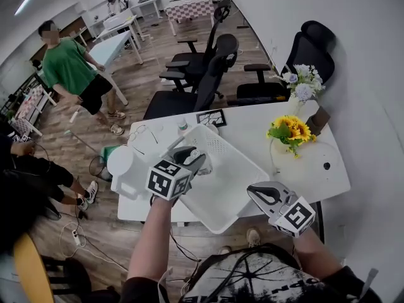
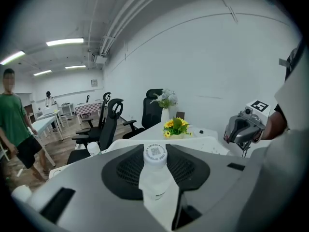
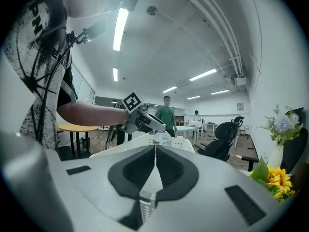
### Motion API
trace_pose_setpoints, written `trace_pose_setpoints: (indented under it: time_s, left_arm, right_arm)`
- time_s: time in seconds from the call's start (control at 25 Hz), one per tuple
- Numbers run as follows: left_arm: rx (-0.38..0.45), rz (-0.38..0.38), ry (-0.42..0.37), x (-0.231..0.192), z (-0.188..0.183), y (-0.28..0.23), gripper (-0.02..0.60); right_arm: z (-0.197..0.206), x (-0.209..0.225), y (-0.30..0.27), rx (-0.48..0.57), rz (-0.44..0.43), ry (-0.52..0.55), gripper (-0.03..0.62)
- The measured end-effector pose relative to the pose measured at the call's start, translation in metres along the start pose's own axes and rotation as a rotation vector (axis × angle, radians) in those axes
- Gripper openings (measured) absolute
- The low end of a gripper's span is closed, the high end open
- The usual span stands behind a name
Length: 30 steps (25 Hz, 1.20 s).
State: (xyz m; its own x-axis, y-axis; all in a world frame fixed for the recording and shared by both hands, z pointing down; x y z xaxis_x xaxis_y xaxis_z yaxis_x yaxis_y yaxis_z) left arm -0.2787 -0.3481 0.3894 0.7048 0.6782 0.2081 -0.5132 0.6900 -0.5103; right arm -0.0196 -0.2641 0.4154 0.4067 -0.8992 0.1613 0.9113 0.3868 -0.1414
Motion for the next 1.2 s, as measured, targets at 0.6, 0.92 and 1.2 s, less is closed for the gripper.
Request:
trace_pose_setpoints:
  time_s: [0.6,0.92,1.2]
  left_arm:
    - [0.227,0.058,-0.083,0.009,-0.057,0.051,0.147]
    - [0.304,0.161,-0.140,0.028,-0.088,0.056,0.147]
    - [0.361,0.254,-0.177,0.058,-0.119,0.050,0.147]
  right_arm:
    - [-0.002,-0.032,0.006,0.046,0.164,-0.011,0.025]
    - [0.004,-0.058,0.029,0.081,0.289,-0.024,0.024]
    - [0.010,-0.068,0.060,0.108,0.379,-0.039,0.024]
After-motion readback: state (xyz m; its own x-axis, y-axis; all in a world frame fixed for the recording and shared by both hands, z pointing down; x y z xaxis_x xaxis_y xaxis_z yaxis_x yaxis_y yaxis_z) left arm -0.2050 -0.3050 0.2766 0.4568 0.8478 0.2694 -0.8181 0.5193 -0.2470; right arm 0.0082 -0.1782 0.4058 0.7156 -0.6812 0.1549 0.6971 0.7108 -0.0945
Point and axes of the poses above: the fingertips, and each gripper's own axes: y backward along the fingers, x to its right, z out of its underside, the point moved 8 cm from there along y, backward along the fingers, and after that the axes turned 13 degrees about -y, right-handed, at the moved point
